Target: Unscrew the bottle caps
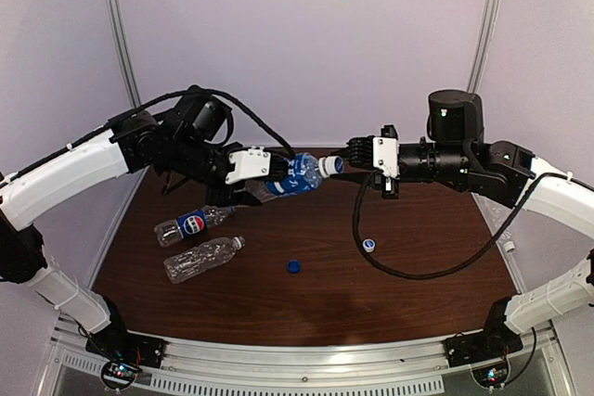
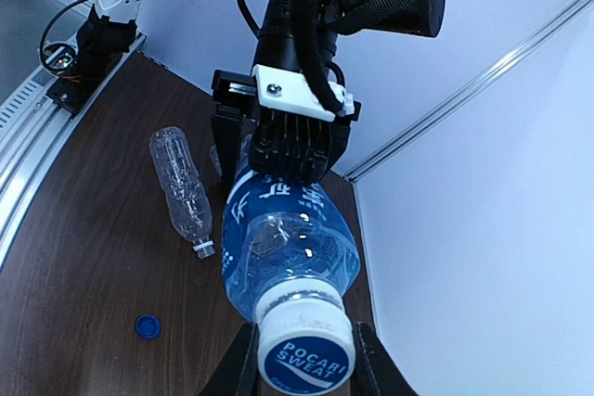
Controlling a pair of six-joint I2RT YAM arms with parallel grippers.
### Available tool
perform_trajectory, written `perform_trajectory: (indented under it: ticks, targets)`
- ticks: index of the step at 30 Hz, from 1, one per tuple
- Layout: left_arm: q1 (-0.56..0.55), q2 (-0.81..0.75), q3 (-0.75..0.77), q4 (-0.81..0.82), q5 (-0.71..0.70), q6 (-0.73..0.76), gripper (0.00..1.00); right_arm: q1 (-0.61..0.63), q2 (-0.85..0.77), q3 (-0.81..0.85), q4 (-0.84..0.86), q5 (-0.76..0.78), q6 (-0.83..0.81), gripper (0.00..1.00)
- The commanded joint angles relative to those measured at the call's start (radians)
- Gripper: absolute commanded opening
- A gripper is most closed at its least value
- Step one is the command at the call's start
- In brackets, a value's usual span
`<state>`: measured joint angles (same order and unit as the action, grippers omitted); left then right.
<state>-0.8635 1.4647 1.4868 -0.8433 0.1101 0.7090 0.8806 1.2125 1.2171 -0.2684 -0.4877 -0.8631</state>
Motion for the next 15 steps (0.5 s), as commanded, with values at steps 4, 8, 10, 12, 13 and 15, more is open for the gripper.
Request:
perform_trajectory:
  ticks: [4, 8, 10, 12, 13, 15]
  targets:
    - [0.025, 0.006, 0.027, -0.03, -0.025, -0.039, 0.39, 0.0, -0.037, -0.033, 0.005, -0.004, -0.031, 0.0]
    - [0.025, 0.008, 0.036, -0.03, -0.023, -0.04, 0.39, 0.0, -0.048, -0.057, 0.055, -0.01, 0.003, 0.01]
    - [0.024, 0.008, 0.04, -0.03, -0.024, -0.039, 0.39, 0.0, -0.049, -0.062, 0.064, -0.01, 0.009, 0.01]
    - [0.025, 0.008, 0.044, -0.03, -0.027, -0.04, 0.39, 0.001, -0.046, -0.061, 0.067, -0.013, 0.013, 0.01]
    - [0.025, 0.008, 0.045, -0.031, -0.027, -0.039, 0.39, 0.002, -0.046, -0.059, 0.067, -0.015, 0.015, 0.0]
    - [0.024, 0.008, 0.046, -0.031, -0.026, -0.039, 0.39, 0.002, -0.046, -0.057, 0.065, -0.02, 0.017, 0.0]
